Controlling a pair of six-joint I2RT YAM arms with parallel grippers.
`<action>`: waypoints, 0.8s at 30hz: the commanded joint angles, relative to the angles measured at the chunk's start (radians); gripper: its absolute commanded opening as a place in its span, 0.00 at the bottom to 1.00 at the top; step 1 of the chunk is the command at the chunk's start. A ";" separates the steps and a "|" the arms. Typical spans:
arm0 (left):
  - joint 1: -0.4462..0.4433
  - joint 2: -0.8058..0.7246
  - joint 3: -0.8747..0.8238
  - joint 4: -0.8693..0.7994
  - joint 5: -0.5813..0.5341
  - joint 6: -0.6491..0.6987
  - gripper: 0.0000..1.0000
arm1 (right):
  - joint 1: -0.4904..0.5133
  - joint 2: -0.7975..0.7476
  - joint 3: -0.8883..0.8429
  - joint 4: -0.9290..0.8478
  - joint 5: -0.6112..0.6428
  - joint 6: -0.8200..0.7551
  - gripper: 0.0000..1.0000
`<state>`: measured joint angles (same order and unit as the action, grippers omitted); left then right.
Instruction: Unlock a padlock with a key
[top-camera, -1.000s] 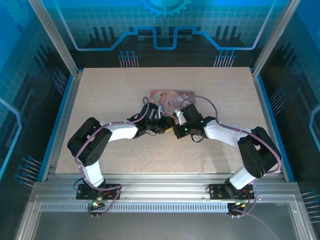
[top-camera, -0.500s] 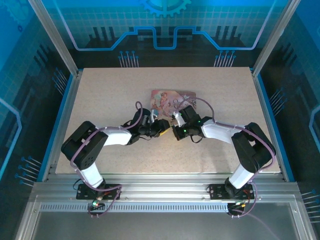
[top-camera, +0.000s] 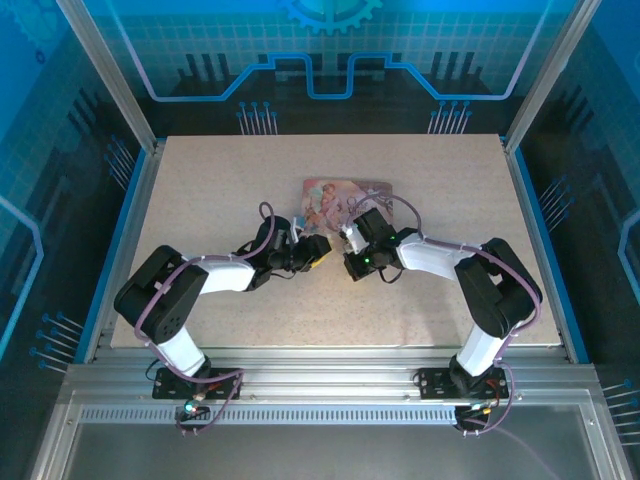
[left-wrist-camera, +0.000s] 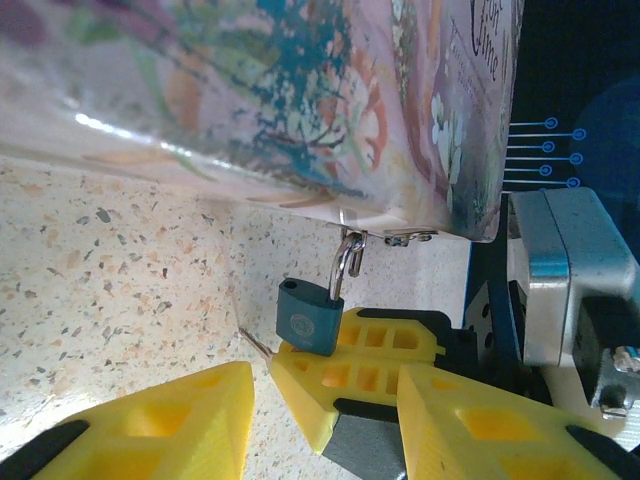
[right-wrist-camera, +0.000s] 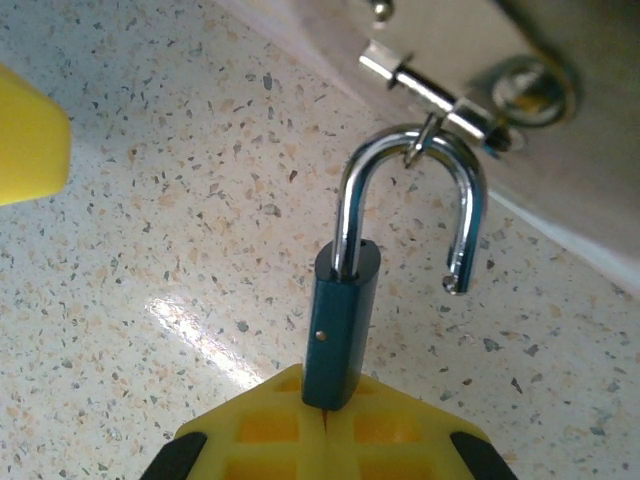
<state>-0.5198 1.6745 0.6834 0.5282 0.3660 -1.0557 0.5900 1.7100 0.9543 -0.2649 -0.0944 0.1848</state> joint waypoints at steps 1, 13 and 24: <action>0.007 0.009 -0.010 0.039 0.028 0.013 0.43 | 0.003 -0.018 0.017 -0.054 0.040 -0.031 0.00; 0.025 -0.048 -0.016 -0.037 -0.031 0.093 0.47 | 0.023 -0.059 0.031 -0.120 0.098 -0.126 0.00; 0.070 -0.039 0.040 -0.050 -0.094 0.150 0.48 | 0.097 -0.056 0.046 -0.118 0.143 -0.202 0.01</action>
<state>-0.4618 1.6405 0.6827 0.4973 0.3035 -0.9569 0.6563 1.6638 0.9627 -0.3523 0.0303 0.0288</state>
